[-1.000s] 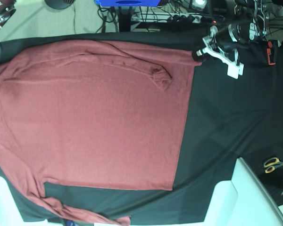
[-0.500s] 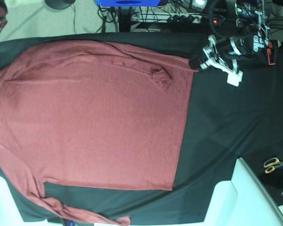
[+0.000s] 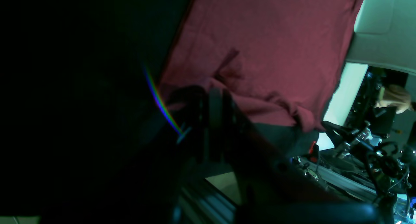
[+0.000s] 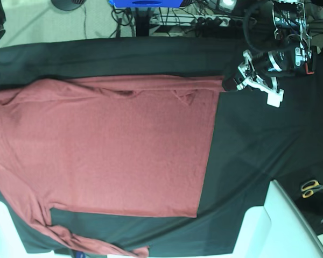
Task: Fold the T-shirt properly
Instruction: 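Lower the edge, open the left gripper and withdraw it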
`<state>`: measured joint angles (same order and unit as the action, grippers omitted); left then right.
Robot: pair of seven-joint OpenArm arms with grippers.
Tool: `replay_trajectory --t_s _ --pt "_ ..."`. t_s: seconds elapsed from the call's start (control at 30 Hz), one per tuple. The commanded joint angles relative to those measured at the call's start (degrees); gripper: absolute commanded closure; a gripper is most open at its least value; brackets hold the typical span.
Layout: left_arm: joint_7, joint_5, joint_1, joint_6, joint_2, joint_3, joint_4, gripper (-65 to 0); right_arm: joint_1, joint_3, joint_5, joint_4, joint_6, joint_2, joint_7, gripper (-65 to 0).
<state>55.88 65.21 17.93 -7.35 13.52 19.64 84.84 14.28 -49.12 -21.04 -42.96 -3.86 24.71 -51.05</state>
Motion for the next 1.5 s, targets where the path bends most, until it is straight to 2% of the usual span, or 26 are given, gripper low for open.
replay_trajectory --t_s 0.0,0.33,0.5,0.57,0.73,1.13,1.47 --pt "-0.54 1.3 -0.75 -0.34 0.5 0.27 0.31 0.0 1.58 -0.15 -0.63 -0.34 -0.05 1.71 0.45 -0.6" --pt "-0.54 1.38 -3.91 -0.34 0.42 0.36 -2.16 0.0 2.2 -0.41 -0.63 1.16 0.03 1.71 0.45 -0.6" --pt "-0.54 1.38 -4.26 -0.34 0.42 0.36 -2.33 0.0 2.2 -0.59 -0.98 1.16 3.55 1.71 0.54 -0.6" --pt "-0.54 1.91 -4.26 -0.34 0.42 0.36 -2.33 0.0 2.2 -0.59 -0.98 1.16 3.55 1.71 0.54 -0.6" --pt "-0.62 7.8 -4.44 -0.25 0.94 0.45 -4.97 0.0 2.9 -1.47 -0.98 1.25 3.73 1.71 0.37 -0.6" --pt "-0.71 7.89 -5.23 -0.25 1.56 0.45 -5.32 0.0 3.78 -2.7 -0.63 1.33 3.73 1.62 0.1 -0.6" --pt "-0.89 7.71 -6.02 -0.25 1.65 0.45 -5.5 0.0 6.6 3.01 -0.72 2.39 3.81 1.36 0.37 -0.6"
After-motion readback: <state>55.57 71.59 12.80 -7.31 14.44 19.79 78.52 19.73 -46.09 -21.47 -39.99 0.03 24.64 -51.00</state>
